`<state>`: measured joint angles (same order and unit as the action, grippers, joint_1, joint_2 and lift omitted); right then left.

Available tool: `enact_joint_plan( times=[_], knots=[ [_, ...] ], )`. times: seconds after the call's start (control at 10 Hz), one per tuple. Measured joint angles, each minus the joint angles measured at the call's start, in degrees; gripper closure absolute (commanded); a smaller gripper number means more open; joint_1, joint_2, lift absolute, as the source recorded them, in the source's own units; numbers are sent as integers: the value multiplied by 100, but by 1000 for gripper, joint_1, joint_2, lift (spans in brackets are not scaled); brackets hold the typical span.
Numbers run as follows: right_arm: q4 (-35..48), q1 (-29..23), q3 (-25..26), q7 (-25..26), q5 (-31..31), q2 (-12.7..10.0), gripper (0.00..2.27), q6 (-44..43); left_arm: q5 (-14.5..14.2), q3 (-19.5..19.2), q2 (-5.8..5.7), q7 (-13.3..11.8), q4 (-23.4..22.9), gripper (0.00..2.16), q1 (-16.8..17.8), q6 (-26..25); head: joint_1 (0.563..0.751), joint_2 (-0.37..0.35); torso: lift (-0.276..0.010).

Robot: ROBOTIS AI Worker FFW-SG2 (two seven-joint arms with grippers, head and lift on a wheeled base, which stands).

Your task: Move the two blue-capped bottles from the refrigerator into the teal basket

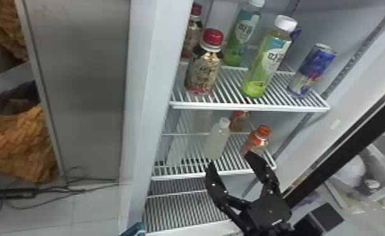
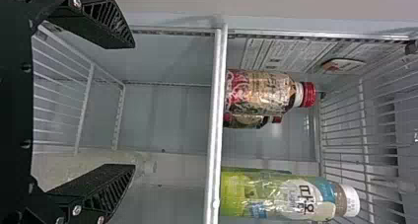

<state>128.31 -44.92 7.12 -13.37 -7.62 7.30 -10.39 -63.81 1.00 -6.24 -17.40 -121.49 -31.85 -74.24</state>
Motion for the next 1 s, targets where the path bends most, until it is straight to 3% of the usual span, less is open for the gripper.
enact_joint_plan(
  times=[1.0],
  knots=[
    [223,-134,44,108,15,-9,151,125,-17,-21,6,-9,-5,1157,-49,-14,695,-350,-166]
  ],
)
